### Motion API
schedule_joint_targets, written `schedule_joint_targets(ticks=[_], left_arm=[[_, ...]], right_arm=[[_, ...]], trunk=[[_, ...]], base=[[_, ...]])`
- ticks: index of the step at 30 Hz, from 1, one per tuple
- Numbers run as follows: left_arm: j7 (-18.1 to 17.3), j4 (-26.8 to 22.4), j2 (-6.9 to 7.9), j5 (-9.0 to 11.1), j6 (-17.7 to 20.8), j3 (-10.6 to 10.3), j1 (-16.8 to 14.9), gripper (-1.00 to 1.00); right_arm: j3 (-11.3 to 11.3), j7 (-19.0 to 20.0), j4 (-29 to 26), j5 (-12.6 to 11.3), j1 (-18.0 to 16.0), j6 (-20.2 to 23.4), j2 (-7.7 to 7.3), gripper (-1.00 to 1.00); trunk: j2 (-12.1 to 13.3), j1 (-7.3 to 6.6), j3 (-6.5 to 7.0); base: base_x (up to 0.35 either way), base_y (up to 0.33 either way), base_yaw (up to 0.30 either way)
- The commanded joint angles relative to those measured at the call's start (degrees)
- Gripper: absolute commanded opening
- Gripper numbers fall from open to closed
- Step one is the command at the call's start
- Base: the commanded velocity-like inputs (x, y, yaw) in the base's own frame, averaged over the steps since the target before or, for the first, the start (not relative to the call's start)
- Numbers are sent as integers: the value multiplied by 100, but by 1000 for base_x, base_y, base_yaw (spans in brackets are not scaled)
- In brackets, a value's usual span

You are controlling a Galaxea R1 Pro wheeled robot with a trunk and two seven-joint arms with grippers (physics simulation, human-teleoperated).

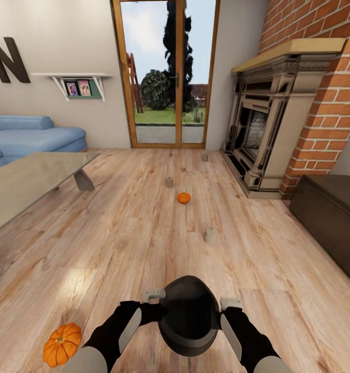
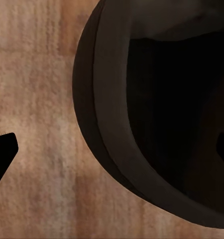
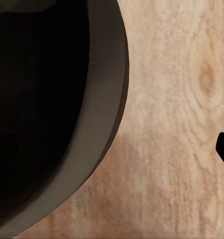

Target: Place each of the two pumpkins and all three candles from the living room inside a cabinet in the living room (use any cabinet), then make sure every cabinet is closed, and position the cauldron so it is next to a table in the living room.

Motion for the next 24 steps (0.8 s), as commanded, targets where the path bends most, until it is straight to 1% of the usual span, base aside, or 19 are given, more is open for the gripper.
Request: schedule_joint_targets(ticks=[1, 13, 24], left_arm=[[3, -8, 2, 14, 26, -8, -2, 100], [-3, -8, 2, 14, 18, -8, -2, 100], [-6, -8, 2, 5, 9, 0, -2, 100]], right_arm=[[18, -48, -8, -59, -2, 21, -2, 100], [18, -48, -5, -59, -2, 16, -1, 100], [18, -48, -3, -59, -2, -98, -1, 100]], trunk=[[-4, 1, -28], [-20, 32, -294], [-20, 32, -294]], base=[[0, 0, 0], [0, 0, 0], [0, 0, 0]])
